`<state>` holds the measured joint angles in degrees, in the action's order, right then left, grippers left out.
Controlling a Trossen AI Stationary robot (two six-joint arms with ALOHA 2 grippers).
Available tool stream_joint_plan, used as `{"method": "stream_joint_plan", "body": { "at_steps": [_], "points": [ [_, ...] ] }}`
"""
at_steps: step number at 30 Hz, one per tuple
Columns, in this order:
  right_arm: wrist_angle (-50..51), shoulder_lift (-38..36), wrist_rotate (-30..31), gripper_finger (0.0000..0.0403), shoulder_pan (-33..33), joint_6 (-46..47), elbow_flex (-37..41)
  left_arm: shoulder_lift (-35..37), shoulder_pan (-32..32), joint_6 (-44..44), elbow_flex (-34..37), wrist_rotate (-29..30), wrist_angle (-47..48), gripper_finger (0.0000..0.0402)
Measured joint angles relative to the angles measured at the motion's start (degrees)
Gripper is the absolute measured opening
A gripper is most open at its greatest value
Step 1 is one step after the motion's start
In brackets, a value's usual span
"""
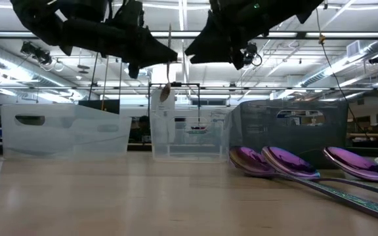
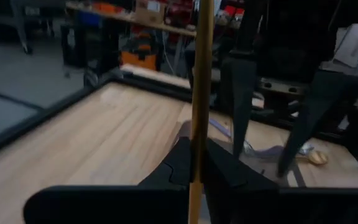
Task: Sort silverware by color (type)
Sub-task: Put the gold spoon into the right transparent bin
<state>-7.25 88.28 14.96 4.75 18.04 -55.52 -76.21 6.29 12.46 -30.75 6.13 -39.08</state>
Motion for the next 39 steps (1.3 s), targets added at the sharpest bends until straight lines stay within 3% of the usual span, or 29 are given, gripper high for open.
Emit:
{"method": "stream_joint_plan", "body": {
  "at_steps": [7,16,24,39],
  "points": [
    [1.9,-0.5,0.3,0.0143,-0.5,0.4,0.0,-4.7,-0.7,2.0,-6.1,0.0,9.1,0.0035],
    [9.7,-2.4,0.2,0.0142,-0.5,3.6,0.0,-11.3,0.0,3.1,-13.1,-2.2,14.0,0.0035],
    [14.0,-2.9,0.0,0.0142,0.2,5.9,0.0,-16.8,0.8,5.1,-20.7,-4.4,25.6,0.0035],
    [18.8,-2.9,-0.1,0.0142,1.4,9.2,0.0,-23.4,3.0,7.7,-22.9,-6.4,31.2,0.0038]
  ]
}}
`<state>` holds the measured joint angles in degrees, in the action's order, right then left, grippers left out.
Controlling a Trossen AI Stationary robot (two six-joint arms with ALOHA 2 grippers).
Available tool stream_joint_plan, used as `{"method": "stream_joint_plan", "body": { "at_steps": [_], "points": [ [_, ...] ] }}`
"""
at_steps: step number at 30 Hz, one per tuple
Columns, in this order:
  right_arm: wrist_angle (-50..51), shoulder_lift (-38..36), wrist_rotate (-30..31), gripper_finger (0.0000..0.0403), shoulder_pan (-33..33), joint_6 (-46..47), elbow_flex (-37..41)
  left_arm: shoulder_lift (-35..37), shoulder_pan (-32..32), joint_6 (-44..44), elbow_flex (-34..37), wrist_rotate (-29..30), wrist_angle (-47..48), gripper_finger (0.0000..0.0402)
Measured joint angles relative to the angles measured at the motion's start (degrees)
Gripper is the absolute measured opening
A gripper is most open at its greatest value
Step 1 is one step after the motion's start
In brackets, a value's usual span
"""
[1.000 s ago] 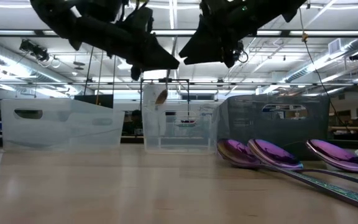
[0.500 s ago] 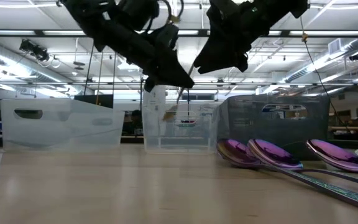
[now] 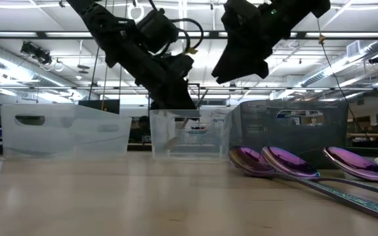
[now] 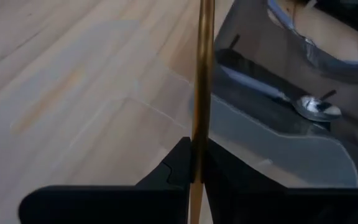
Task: Sort silverware by color (type)
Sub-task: Put the gold spoon into the right transparent bin
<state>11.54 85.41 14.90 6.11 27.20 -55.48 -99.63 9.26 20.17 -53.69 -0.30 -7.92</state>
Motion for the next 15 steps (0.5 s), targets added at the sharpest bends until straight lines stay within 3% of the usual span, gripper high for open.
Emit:
{"method": "stream_joint_plan", "body": {
  "at_steps": [6,15],
  "points": [
    [1.2,0.0,-1.3,0.0142,0.0,0.3,0.0,0.3,-0.1,-0.4,0.0,-0.1,-0.5,0.0082],
    [4.0,-2.1,-3.2,0.0142,2.0,0.4,0.0,2.9,-2.0,-10.8,0.1,0.0,0.1,0.0146]
  ]
}}
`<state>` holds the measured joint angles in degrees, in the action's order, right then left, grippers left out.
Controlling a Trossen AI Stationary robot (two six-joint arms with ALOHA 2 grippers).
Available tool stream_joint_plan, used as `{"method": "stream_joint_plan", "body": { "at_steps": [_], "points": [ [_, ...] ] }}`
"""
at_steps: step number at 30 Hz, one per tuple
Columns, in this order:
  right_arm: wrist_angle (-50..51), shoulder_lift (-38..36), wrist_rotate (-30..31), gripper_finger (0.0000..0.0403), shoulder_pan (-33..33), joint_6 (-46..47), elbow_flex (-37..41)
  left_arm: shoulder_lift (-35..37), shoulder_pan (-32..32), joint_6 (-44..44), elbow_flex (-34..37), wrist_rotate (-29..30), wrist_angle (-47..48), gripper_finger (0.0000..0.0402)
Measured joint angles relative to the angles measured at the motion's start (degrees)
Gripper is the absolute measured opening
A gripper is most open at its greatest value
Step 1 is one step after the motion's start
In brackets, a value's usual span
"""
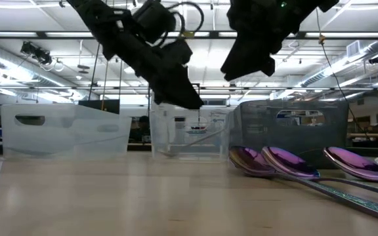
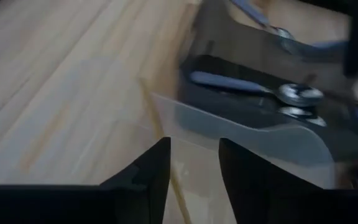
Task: Sort silverware by color (type)
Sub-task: Put the gold spoon into the right transparent bin
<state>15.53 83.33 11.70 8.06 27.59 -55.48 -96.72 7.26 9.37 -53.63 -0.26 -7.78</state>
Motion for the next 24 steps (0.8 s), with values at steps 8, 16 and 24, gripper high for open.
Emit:
{"method": "stream_joint_plan", "body": {
  "at_steps": [8,16,24],
  "points": [
    [1.5,-4.2,0.0,0.0142,4.3,-4.6,0.0,4.2,-8.5,-5.8,0.0,4.0,1.4,0.0148],
    [4.4,-4.7,0.6,0.0142,8.1,-8.9,0.0,5.0,-16.5,-11.0,0.0,6.6,4.3,0.0149],
    [17.5,-8.0,-2.5,0.0142,9.8,1.4,0.0,5.0,-19.5,-10.6,0.0,6.7,8.0,0.0149]
  ]
}}
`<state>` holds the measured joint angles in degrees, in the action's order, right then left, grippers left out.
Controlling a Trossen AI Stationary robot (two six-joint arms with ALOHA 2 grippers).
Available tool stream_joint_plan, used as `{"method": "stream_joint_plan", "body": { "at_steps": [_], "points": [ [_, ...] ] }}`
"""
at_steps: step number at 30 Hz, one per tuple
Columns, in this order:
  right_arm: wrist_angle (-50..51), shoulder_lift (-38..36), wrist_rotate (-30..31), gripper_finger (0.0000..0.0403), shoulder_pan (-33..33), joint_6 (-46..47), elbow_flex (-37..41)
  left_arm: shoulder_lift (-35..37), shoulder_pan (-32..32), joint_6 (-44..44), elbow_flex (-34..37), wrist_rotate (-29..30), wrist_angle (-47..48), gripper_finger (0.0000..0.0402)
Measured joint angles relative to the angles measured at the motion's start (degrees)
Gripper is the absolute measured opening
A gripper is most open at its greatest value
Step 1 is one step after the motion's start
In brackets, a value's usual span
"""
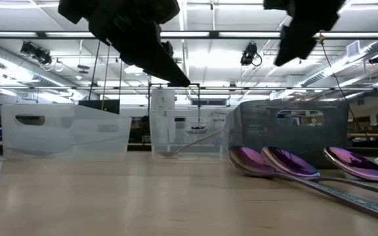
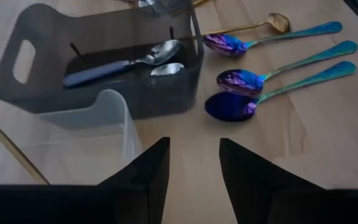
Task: Sort silverware by color (type)
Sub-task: Put the gold spoon into the right transparent bin
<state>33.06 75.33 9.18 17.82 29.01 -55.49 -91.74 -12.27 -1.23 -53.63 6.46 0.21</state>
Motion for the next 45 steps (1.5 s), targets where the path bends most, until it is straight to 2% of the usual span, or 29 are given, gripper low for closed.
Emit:
{"method": "stream_joint_plan", "body": {
  "at_steps": [8,11,18,33,38,45],
  "points": [
    [15.2,-0.2,-2.0,0.0142,2.6,16.9,0.0,0.0,0.3,2.4,0.0,0.0,2.5,0.0149],
    [19.2,0.9,-2.9,0.0142,3.6,20.6,0.0,0.0,0.3,2.3,0.0,0.0,2.4,0.0149],
    [19.6,2.2,-3.8,0.0142,6.9,29.3,0.0,0.0,0.5,2.0,0.0,0.7,2.3,0.0149],
    [19.0,5.8,-4.6,0.0142,15.1,50.7,0.0,0.0,2.1,-4.6,0.0,2.9,-0.2,0.0149],
    [18.9,7.9,-4.8,0.0142,16.7,55.0,0.0,0.0,2.9,-5.8,0.0,2.9,-1.4,0.0149],
    [18.3,11.9,-9.3,0.0142,17.7,58.9,0.0,0.0,4.2,-7.4,0.0,3.0,-2.8,0.0149]
  ]
}}
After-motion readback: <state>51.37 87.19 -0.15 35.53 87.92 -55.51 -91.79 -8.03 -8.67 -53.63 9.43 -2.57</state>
